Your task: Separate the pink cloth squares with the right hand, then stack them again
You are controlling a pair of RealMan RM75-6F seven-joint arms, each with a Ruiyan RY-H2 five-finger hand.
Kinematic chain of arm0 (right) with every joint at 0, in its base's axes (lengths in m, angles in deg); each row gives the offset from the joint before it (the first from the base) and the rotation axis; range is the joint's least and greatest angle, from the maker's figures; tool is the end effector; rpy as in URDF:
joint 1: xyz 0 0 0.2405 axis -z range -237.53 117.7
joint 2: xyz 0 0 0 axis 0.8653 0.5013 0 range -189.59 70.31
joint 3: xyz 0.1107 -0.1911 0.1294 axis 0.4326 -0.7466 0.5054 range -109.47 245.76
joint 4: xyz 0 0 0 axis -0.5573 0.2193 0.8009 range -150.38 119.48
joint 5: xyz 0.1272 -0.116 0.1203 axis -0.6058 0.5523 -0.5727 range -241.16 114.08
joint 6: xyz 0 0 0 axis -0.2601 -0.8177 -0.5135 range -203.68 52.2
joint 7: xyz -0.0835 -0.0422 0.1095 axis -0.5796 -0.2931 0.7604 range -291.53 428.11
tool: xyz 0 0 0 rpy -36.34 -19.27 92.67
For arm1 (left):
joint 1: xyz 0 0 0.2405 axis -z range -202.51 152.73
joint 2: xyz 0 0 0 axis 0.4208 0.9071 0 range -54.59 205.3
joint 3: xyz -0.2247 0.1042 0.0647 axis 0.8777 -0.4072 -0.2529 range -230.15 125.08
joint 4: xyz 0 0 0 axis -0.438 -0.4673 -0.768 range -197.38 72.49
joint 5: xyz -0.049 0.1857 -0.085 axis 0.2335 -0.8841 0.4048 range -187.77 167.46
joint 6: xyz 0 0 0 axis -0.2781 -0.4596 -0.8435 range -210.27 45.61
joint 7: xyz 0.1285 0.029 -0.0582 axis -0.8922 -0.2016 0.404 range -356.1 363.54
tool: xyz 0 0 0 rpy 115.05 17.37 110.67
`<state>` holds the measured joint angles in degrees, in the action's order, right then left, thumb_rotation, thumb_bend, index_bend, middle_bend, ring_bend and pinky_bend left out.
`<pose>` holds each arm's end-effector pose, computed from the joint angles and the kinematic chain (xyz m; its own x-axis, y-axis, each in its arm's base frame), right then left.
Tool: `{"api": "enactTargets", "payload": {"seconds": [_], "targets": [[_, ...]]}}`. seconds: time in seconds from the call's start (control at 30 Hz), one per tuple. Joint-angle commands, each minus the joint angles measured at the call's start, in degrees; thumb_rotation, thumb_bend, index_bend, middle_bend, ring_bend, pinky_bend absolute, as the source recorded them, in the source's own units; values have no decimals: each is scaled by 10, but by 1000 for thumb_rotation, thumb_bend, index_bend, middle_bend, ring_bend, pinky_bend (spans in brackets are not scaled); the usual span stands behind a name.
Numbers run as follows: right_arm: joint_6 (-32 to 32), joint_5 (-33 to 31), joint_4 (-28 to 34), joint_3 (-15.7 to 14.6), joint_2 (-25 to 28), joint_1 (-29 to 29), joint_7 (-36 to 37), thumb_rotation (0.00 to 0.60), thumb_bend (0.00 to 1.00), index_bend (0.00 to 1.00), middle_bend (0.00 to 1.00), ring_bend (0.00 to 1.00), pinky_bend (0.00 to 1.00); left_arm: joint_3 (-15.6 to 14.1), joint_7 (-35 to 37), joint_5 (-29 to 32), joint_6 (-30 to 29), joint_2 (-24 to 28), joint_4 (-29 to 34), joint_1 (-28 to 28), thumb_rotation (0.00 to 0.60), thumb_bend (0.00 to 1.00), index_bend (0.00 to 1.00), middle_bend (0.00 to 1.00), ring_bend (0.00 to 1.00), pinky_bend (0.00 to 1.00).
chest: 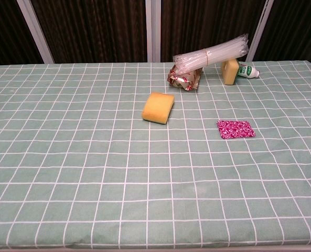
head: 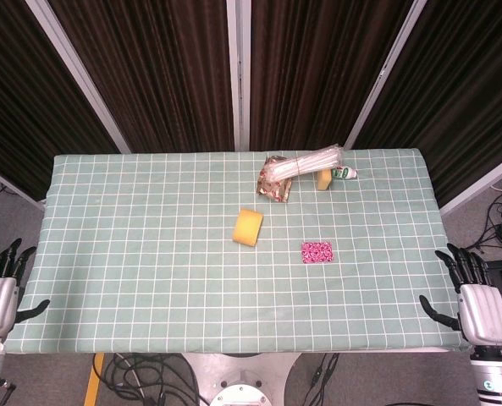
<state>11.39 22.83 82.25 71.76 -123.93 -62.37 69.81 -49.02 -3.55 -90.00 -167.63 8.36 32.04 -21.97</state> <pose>-0.2954 -0.1698 0.1563 0.2802 0.0260 0.9596 -0.9599 0.0133 0.2800 -0.3183 0.1711 0.1466 0.4218 0.0197 0.9065 0.8989 0.1219 -0.4209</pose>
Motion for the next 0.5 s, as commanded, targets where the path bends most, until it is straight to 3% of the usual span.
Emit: {"api": "enactTargets", "payload": {"seconds": [0.03,0.5], "targets": [[11,3,7,2,9,6,5,497,189,141,49,0,0,1,-2,-1,-3,-1,-2,-1,600,84,175,99,105,168],[11,6,19,-2,29,11,15,496,191,141,49,0,0,0,-4,-2,-5,-7,-11,-2,600,84,174,99,104,168]]}}
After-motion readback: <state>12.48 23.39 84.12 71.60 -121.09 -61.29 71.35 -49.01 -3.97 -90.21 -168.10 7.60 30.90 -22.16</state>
